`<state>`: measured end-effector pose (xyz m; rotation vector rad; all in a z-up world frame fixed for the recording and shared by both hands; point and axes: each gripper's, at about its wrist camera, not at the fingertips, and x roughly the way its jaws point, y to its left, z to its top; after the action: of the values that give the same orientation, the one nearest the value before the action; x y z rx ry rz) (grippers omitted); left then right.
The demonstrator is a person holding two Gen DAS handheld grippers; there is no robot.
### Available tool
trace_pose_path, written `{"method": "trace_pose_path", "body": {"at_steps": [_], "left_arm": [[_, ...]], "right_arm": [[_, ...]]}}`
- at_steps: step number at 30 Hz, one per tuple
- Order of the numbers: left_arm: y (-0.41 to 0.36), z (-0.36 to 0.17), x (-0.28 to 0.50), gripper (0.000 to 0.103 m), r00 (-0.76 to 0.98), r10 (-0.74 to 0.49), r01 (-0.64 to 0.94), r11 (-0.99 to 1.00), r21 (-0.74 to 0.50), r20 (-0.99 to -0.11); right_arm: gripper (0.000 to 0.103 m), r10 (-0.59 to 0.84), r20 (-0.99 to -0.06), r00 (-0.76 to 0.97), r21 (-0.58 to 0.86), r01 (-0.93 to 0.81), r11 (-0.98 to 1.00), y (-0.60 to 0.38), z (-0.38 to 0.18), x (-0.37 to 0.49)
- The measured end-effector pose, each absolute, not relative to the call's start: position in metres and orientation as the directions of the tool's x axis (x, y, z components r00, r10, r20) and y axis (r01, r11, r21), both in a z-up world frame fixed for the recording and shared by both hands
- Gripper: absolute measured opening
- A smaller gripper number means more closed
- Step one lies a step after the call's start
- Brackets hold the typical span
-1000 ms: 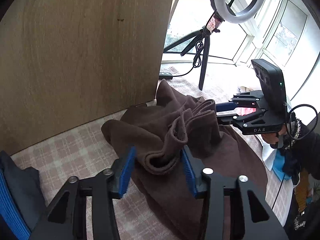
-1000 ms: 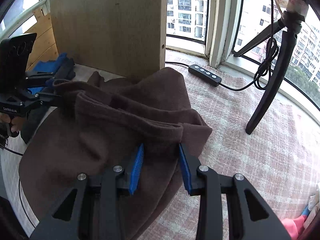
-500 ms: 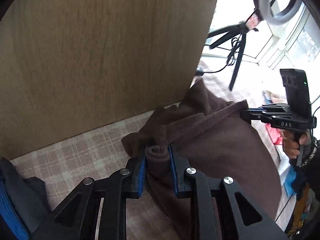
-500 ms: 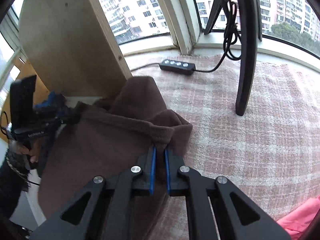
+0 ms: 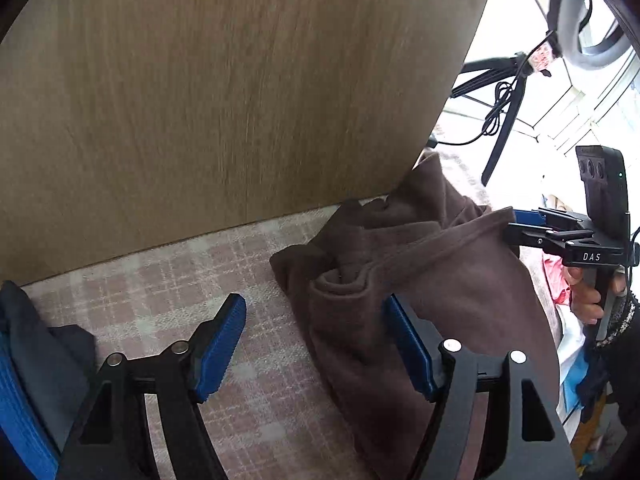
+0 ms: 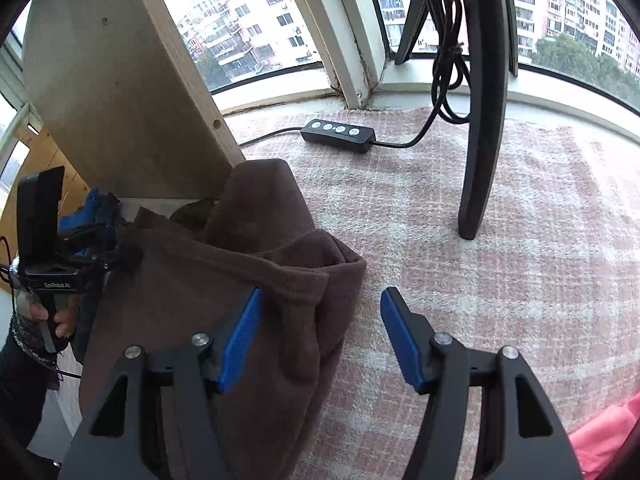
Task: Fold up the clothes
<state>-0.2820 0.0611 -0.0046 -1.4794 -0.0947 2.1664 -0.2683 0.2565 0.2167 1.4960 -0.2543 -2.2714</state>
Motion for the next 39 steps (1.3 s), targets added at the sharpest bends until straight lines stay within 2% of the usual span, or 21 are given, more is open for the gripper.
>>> {"method": "trace_pose_path", "body": {"at_steps": [2,4,5,6,7,8,9,11,14,17,22,24,25,28,31,33,36,39], "left_arm": [[0.059,-0.009,-0.288,0.07,-0.276,0.484,-0.354,-0.855,-0.381,-0.83],[0.063,-0.009,-0.289,0.066,-0.27,0.495,-0.375,-0.844,-0.384,-0.826],[0.066,-0.009,-0.289,0.052,-0.267,0.5,-0.387,-0.839,-0.383,-0.824],[0.069,-0.008,-0.288,0.04,-0.254,0.515,-0.4,-0.827,-0.396,-0.818],[0.072,-0.005,-0.286,0.037,-0.262,0.51,-0.409,-0.828,-0.384,-0.82],[0.074,-0.001,-0.284,0.026,-0.272,0.501,-0.417,-0.831,-0.368,-0.822],[0.073,0.006,-0.28,0.021,-0.281,0.507,-0.42,-0.829,-0.37,-0.815],[0.07,0.021,-0.273,0.02,-0.298,0.523,-0.423,-0.822,-0.381,-0.799],[0.054,0.057,-0.254,0.019,-0.313,0.602,-0.421,-0.781,-0.461,-0.735],[0.043,0.102,-0.227,0.019,-0.346,0.648,-0.462,-0.747,-0.478,-0.678],[0.043,0.187,-0.173,0.019,-0.452,0.67,-0.569,-0.725,-0.388,-0.588],[0.046,0.208,-0.152,0.019,-0.492,0.665,-0.597,-0.727,-0.338,-0.562],[0.044,0.201,-0.138,0.019,-0.477,0.654,-0.599,-0.731,-0.327,-0.588],[0.036,0.17,-0.096,0.023,-0.415,0.612,-0.599,-0.741,-0.303,-0.673],[0.028,0.139,-0.054,0.027,-0.349,0.56,-0.602,-0.748,-0.278,-0.751],[0.022,0.118,-0.026,0.027,-0.304,0.522,-0.605,-0.752,-0.262,-0.797],[0.015,0.087,0.016,0.025,-0.233,0.457,-0.61,-0.756,-0.237,-0.859],[0.018,0.084,0.023,0.025,-0.247,0.472,-0.603,-0.758,-0.247,-0.846]], "right_arm": [[0.06,-0.484,-0.816,-0.317,0.433,0.221,-0.874,0.259,0.209,-0.272],[0.052,-0.535,-0.786,-0.31,0.493,0.207,-0.845,0.263,0.206,-0.272],[0.033,-0.56,-0.77,-0.307,0.523,0.2,-0.829,0.265,0.204,-0.271],[0.028,-0.585,-0.754,-0.3,0.555,0.186,-0.811,0.267,0.203,-0.272],[0.026,-0.596,-0.743,-0.303,0.57,0.179,-0.802,0.267,0.205,-0.27],[0.021,-0.598,-0.737,-0.315,0.572,0.181,-0.8,0.268,0.209,-0.266],[0.02,-0.6,-0.73,-0.328,0.574,0.183,-0.798,0.268,0.214,-0.263],[0.018,-0.632,-0.689,-0.356,0.609,0.188,-0.77,0.272,0.229,-0.253],[0.017,-0.691,-0.602,-0.4,0.67,0.218,-0.71,0.283,0.264,-0.229],[0.017,-0.704,-0.556,-0.442,0.654,0.291,-0.699,0.283,0.311,-0.199],[0.017,-0.679,-0.494,-0.543,0.565,0.394,-0.725,0.283,0.395,-0.137],[0.017,-0.665,-0.476,-0.575,0.521,0.425,-0.74,0.282,0.42,-0.113],[0.017,-0.652,-0.476,-0.59,0.487,0.44,-0.754,0.28,0.429,-0.102],[0.018,-0.601,-0.541,-0.588,0.367,0.478,-0.798,0.272,0.429,-0.056],[0.026,-0.554,-0.682,-0.478,0.292,0.516,-0.805,0.27,0.382,-0.001],[0.028,-0.524,-0.753,-0.398,0.327,0.465,-0.823,0.281,0.341,0.026],[0.028,-0.495,-0.796,-0.349,0.378,0.351,-0.856,0.293,0.304,0.04],[0.028,-0.464,-0.797,-0.386,0.365,0.304,-0.88,0.291,0.297,0.037]]}}
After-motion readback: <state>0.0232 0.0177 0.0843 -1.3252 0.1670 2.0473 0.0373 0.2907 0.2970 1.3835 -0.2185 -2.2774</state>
